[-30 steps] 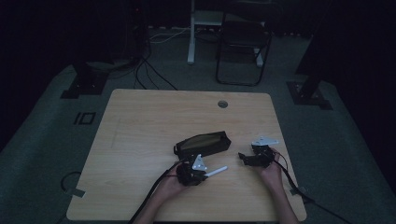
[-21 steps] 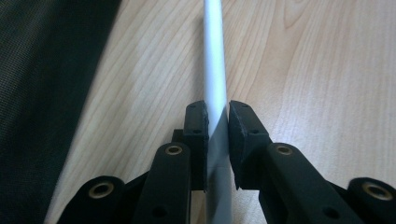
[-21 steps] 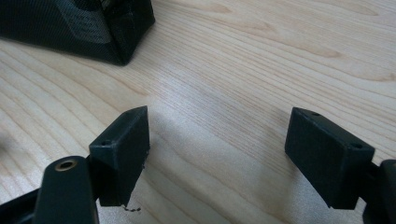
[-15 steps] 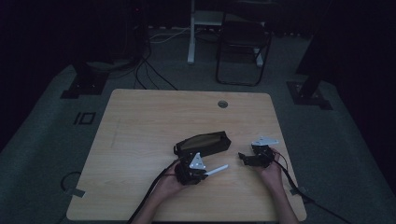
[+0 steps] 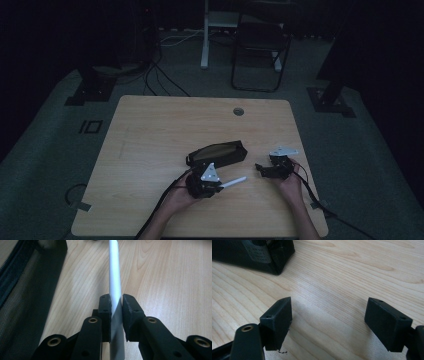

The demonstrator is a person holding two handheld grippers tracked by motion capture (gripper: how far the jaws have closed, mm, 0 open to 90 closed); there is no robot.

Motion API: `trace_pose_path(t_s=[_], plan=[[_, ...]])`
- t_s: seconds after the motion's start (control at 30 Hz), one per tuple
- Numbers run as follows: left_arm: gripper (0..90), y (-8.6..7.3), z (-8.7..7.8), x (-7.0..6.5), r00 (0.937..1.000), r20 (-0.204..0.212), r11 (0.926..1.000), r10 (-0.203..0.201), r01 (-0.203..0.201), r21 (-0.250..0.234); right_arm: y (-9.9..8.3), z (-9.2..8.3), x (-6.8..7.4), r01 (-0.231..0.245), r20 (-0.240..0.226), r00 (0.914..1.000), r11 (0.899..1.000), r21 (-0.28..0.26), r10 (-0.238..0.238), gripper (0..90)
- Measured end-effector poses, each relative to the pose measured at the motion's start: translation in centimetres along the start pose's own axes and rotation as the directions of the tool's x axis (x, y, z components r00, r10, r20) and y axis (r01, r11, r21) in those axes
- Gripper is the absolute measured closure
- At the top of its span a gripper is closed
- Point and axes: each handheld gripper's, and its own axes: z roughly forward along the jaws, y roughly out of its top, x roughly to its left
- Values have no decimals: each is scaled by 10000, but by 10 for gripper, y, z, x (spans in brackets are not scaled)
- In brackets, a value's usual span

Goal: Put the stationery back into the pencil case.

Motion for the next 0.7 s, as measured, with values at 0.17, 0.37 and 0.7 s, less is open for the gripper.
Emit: trace_pose_path(t_s=[0.17, 0.37, 0.7], plan=[[785, 4, -6, -2, 9999, 25, 9999, 136, -136, -76, 0, 0, 0, 3, 1, 10000, 10000, -1, -3, 220], [785, 9, -10, -4, 9993, 16, 9993, 370, -370, -79, 0, 0, 0, 2, 1, 10000, 10000, 0, -2, 219], [785, 12, -18, -5, 9994, 64, 9991, 332, -330, -273, 0, 0, 0, -8, 3, 10000, 10000, 2, 8, 219]])
